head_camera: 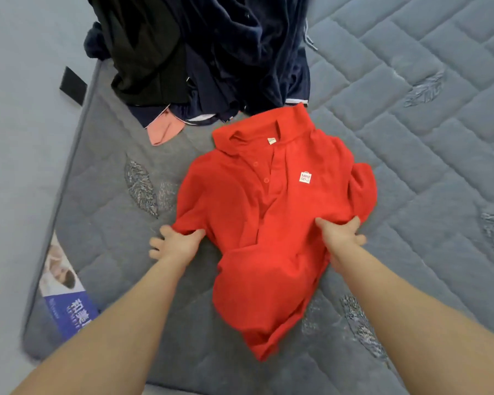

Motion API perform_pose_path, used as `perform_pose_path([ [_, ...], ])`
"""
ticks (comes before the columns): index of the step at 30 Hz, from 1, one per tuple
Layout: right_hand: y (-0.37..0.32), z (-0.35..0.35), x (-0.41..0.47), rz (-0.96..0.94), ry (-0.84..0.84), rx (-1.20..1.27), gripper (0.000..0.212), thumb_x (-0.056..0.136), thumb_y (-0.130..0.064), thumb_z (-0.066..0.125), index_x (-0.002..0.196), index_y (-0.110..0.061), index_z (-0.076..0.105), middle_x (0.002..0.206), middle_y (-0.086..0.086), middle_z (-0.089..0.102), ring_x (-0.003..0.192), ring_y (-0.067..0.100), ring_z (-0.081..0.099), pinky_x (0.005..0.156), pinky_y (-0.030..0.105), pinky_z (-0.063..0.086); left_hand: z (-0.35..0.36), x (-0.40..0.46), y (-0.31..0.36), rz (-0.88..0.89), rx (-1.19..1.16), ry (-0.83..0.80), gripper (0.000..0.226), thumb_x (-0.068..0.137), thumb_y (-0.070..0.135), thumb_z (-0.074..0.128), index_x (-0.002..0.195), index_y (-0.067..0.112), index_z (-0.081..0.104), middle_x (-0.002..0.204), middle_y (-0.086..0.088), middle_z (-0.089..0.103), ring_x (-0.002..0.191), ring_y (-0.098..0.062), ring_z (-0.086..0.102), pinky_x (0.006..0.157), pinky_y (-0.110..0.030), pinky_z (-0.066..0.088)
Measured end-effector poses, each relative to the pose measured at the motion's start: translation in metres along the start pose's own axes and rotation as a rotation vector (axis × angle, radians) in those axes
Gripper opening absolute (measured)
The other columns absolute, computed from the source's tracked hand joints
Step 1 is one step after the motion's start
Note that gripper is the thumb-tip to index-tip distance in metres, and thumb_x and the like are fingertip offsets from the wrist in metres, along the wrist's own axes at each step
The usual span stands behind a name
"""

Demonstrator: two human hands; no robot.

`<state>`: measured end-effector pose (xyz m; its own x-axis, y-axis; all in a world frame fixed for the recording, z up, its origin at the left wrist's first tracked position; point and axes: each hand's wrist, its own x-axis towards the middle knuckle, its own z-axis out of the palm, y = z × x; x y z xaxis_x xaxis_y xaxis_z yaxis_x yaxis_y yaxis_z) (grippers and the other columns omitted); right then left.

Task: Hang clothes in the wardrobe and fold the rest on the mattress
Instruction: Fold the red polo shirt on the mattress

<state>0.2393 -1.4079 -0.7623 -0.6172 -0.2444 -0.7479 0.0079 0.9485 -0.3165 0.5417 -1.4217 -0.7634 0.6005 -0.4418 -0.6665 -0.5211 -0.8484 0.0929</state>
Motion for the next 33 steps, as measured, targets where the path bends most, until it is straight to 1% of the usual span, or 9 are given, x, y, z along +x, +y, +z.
perform_pose_path([
  [5,-0.023,0.005,0.036,0.016,0.057,0.539,0.032,0.080,0.001,0.067,0.111,-0.007,0.059,0.104,0.010,0.062,0.094,0.021,0.060,0.079,0.031,0.055,-0.020,0.021,0.024,0.179,-0.648,-0.034,0.026,0.085,0.012,0.056,0.108,0.007,0.066,0.105,-0.020,0.063,0.098,-0.031,0.059,0.094,-0.046,0.049],
  [8,-0.052,-0.020,0.040,-0.160,0.218,0.550,0.039,0.081,0.006,0.059,0.076,-0.025,0.035,0.076,0.000,0.043,0.063,0.013,0.040,0.047,0.016,0.033,-0.077,0.036,0.045,0.200,-0.991,0.245,0.014,0.089,0.004,0.049,0.085,0.017,0.050,0.075,-0.008,0.051,0.066,-0.018,0.047,0.061,-0.035,0.044],
  [12,-0.073,-0.041,0.024,-0.181,0.120,0.795,0.042,0.086,-0.010,0.070,0.106,-0.023,0.036,0.107,0.011,0.052,0.074,0.015,0.050,0.070,0.027,0.042,-0.093,0.036,0.067,0.130,-1.359,-0.033,0.031,0.099,0.026,0.055,0.128,0.024,0.042,0.115,-0.004,0.057,0.096,-0.019,0.059,0.086,-0.040,0.053],
  [14,-0.052,-0.024,-0.001,-0.008,-0.196,0.645,0.056,0.089,-0.023,0.070,0.133,-0.020,0.035,0.123,0.010,0.053,0.097,0.021,0.057,0.081,0.036,0.043,-0.065,0.017,0.059,-0.003,-1.257,-0.297,0.045,0.099,0.042,0.049,0.141,0.026,0.040,0.125,-0.003,0.051,0.110,-0.021,0.055,0.101,-0.043,0.046],
  [17,-0.017,0.004,-0.033,0.055,-0.436,0.390,0.069,0.089,-0.033,0.069,0.147,-0.015,0.036,0.142,0.006,0.050,0.123,0.021,0.049,0.096,0.041,0.040,-0.021,-0.009,0.041,-0.120,-1.154,-0.436,0.017,0.099,0.032,0.045,0.097,0.022,0.058,0.084,0.001,0.059,0.066,-0.012,0.057,0.061,-0.024,0.047],
  [20,-0.012,0.018,-0.036,-0.016,-0.455,0.280,0.070,0.086,-0.037,0.072,0.143,-0.015,0.037,0.124,0.011,0.060,0.115,0.027,0.057,0.097,0.043,0.044,-0.008,-0.009,0.038,-0.097,-1.088,-0.546,0.025,0.097,0.028,0.045,0.075,0.022,0.057,0.061,0.005,0.059,0.048,-0.010,0.056,0.048,-0.019,0.045],
  [23,-0.018,0.026,-0.044,-0.080,-0.560,0.204,0.014,0.090,-0.025,0.069,0.097,-0.017,0.059,0.108,0.008,0.067,0.102,0.013,0.063,0.093,0.037,0.051,-0.016,-0.006,0.047,0.060,-0.939,-0.664,0.016,0.092,0.030,0.052,0.086,0.022,0.065,0.071,0.003,0.066,0.059,-0.013,0.062,0.061,-0.027,0.047],
  [26,-0.009,0.035,-0.057,-0.174,-0.595,0.217,0.020,0.097,-0.014,0.055,0.079,-0.017,0.051,0.076,0.000,0.057,0.055,0.003,0.057,0.051,0.014,0.042,-0.025,-0.013,0.055,0.167,-0.948,-0.707,0.020,0.083,0.023,0.061,0.099,0.018,0.072,0.093,-0.003,0.075,0.080,-0.020,0.070,0.078,-0.031,0.055],
  [33,0.010,-0.017,-0.044,0.152,-0.591,0.813,0.026,0.094,-0.017,0.039,0.075,-0.021,0.056,0.066,-0.001,0.061,0.059,0.015,0.060,0.064,0.028,0.050,-0.052,-0.040,0.023,0.132,-0.840,-0.766,0.023,0.071,0.033,0.069,0.088,0.020,0.077,0.096,-0.007,0.075,0.079,-0.023,0.072,0.082,-0.039,0.056],
])
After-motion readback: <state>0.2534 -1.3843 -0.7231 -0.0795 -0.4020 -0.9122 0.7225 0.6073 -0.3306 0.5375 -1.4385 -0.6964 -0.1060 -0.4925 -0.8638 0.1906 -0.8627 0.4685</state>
